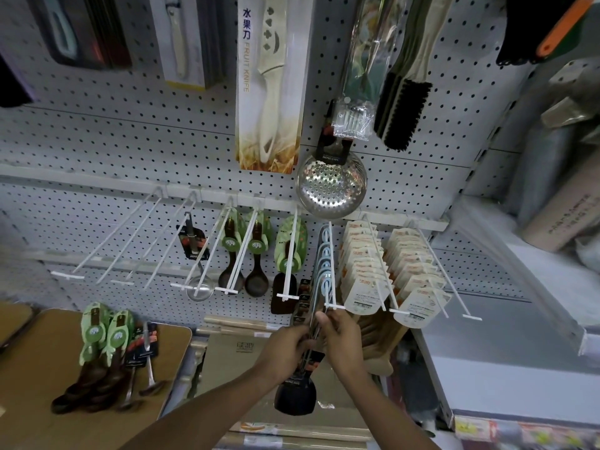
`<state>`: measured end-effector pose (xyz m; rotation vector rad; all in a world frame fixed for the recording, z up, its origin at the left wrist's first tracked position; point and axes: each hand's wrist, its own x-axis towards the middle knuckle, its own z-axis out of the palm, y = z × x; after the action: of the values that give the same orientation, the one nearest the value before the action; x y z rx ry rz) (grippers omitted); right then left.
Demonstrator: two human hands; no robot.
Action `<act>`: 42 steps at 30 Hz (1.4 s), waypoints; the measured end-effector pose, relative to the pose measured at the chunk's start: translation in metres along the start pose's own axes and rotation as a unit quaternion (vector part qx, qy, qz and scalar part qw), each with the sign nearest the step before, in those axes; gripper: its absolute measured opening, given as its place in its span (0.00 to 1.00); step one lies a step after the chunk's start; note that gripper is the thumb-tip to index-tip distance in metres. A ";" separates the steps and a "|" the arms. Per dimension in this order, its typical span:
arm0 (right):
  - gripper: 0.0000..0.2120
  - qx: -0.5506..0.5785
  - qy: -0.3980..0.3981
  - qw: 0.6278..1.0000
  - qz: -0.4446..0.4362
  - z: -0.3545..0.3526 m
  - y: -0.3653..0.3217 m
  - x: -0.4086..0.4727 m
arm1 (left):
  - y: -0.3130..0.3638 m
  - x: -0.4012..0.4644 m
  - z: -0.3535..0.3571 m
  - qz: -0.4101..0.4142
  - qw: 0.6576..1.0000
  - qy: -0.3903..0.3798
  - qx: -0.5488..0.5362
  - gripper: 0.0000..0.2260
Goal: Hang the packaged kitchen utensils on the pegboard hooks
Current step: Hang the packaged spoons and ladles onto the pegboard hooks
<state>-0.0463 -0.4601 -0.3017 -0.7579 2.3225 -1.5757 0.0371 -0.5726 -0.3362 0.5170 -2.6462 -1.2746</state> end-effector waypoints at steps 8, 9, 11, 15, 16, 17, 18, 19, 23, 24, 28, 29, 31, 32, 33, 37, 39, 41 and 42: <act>0.03 -0.007 -0.028 0.999 -0.020 -0.006 0.007 -0.007 | -0.005 -0.003 0.006 -0.022 0.998 -0.038 -0.051 0.04; 0.03 -0.005 -0.032 0.999 -0.022 -0.007 0.006 -0.007 | -0.004 -0.004 0.006 -0.023 0.998 -0.037 -0.046 0.03; 0.03 0.001 -0.038 0.999 -0.015 -0.009 0.005 -0.006 | -0.002 -0.005 0.006 -0.024 0.999 -0.031 -0.029 0.02; 0.22 0.023 -0.039 0.998 0.031 -0.012 0.007 -0.013 | 0.000 -0.015 -0.001 -0.051 0.998 0.015 -0.022 0.23; 0.22 0.004 -0.034 0.999 0.035 -0.012 0.011 -0.018 | -0.002 -0.020 -0.006 -0.054 0.998 0.033 -0.001 0.25; 0.21 -0.019 -0.033 0.999 0.032 -0.012 0.016 -0.022 | -0.007 -0.025 -0.011 -0.048 0.997 0.048 0.024 0.25; 0.20 -0.049 -0.042 0.998 0.023 -0.011 0.022 -0.027 | -0.012 -0.031 -0.018 -0.033 0.996 0.058 0.053 0.25; 0.18 -0.085 -0.058 0.995 0.002 -0.011 0.024 -0.031 | -0.018 -0.037 -0.025 -0.014 0.994 0.060 0.086 0.25; 0.24 -0.237 -0.156 0.948 -0.145 0.002 0.022 -0.039 | -0.045 -0.063 -0.058 0.051 0.986 0.053 0.149 0.25; 0.24 -0.250 -0.176 0.936 -0.174 0.007 0.018 -0.040 | -0.050 -0.070 -0.067 0.068 0.985 0.055 0.151 0.24; 0.23 -0.279 -0.215 0.903 -0.245 0.036 -0.004 -0.039 | -0.075 -0.098 -0.100 0.108 0.977 0.063 0.175 0.21; 0.23 -0.289 -0.219 0.894 -0.264 0.044 -0.009 -0.038 | -0.081 -0.104 -0.107 0.109 0.977 0.063 0.173 0.21; 0.24 -0.302 -0.228 0.878 -0.293 0.059 -0.019 -0.037 | -0.093 -0.115 -0.121 0.111 0.976 0.071 0.174 0.21; 0.24 -0.305 -0.235 0.872 -0.303 0.067 -0.024 -0.037 | -0.097 -0.121 -0.128 0.112 0.974 0.080 0.178 0.21; 0.25 -0.305 -0.242 0.867 -0.313 0.076 -0.029 -0.037 | -0.102 -0.127 -0.135 0.111 0.973 0.089 0.180 0.21; 0.24 -0.296 -0.265 0.856 -0.330 0.113 -0.046 -0.038 | -0.124 -0.151 -0.163 0.092 0.972 0.104 0.188 0.20; 0.25 -0.289 -0.275 0.853 -0.336 0.133 -0.054 -0.039 | -0.137 -0.163 -0.176 0.080 0.972 0.113 0.188 0.20; 0.25 -0.281 -0.288 0.850 -0.340 0.155 -0.061 -0.041 | -0.151 -0.176 -0.189 0.066 0.974 0.119 0.181 0.21; 0.25 -0.275 -0.293 0.849 -0.342 0.167 -0.065 -0.042 | -0.159 -0.182 -0.197 0.060 0.975 0.121 0.178 0.22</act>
<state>0.0846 -0.5887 -0.3117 -2.0416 2.0965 -0.6090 0.3000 -0.7394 -0.3362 0.5113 -2.6524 -0.6568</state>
